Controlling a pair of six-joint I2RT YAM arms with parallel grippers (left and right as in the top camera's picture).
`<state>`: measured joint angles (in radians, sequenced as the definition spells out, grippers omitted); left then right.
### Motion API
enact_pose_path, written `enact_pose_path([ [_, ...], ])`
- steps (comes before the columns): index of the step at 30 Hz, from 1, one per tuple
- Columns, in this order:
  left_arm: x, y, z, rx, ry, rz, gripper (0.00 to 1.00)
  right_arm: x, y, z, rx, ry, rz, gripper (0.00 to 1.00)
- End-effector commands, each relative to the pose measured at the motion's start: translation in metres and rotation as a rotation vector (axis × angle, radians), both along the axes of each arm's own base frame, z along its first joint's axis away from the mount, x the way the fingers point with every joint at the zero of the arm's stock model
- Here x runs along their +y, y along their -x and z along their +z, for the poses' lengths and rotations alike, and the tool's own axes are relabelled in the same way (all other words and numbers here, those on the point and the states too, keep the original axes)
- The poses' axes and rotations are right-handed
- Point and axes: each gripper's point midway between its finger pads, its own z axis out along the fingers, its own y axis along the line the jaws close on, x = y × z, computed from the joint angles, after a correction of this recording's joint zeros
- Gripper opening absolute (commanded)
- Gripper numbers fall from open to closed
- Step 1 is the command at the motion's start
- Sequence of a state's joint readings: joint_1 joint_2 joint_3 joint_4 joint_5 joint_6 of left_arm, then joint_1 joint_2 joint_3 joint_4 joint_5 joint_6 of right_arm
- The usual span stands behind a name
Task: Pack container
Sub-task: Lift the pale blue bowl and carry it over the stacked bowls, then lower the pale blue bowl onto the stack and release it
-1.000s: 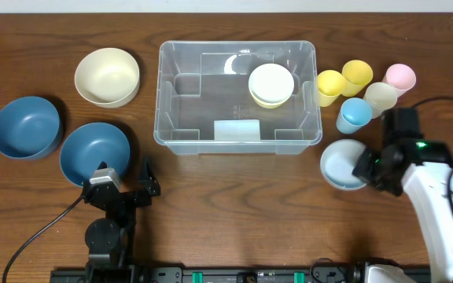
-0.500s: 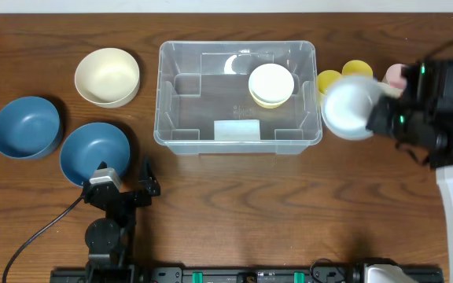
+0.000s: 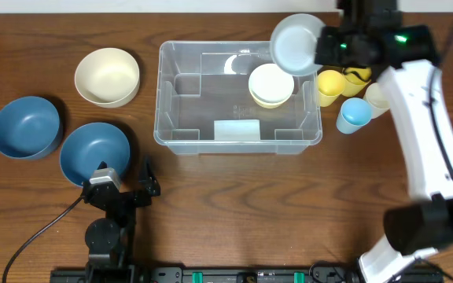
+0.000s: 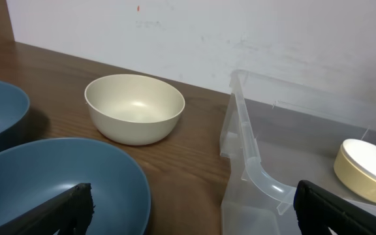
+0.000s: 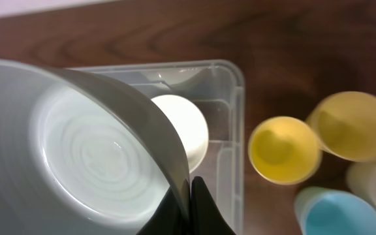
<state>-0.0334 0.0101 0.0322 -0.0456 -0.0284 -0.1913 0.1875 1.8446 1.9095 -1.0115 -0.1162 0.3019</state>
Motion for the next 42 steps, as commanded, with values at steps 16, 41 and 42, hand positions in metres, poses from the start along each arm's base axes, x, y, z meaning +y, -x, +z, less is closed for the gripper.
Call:
enact_pose_path([
  [16,0.001,0.0,-0.019,0.047,0.007,0.007,0.98,0.029,-0.039,-0.141,0.212,0.046,0.051,0.01],
  [41,0.001,0.0,-0.019,0.047,0.007,0.007,0.98,0.079,-0.012,-0.111,0.165,0.142,0.309,0.55],
  [42,0.001,0.0,-0.019,0.047,0.007,0.007,0.98,0.088,-0.008,-0.107,0.157,0.154,0.347,0.55],
])
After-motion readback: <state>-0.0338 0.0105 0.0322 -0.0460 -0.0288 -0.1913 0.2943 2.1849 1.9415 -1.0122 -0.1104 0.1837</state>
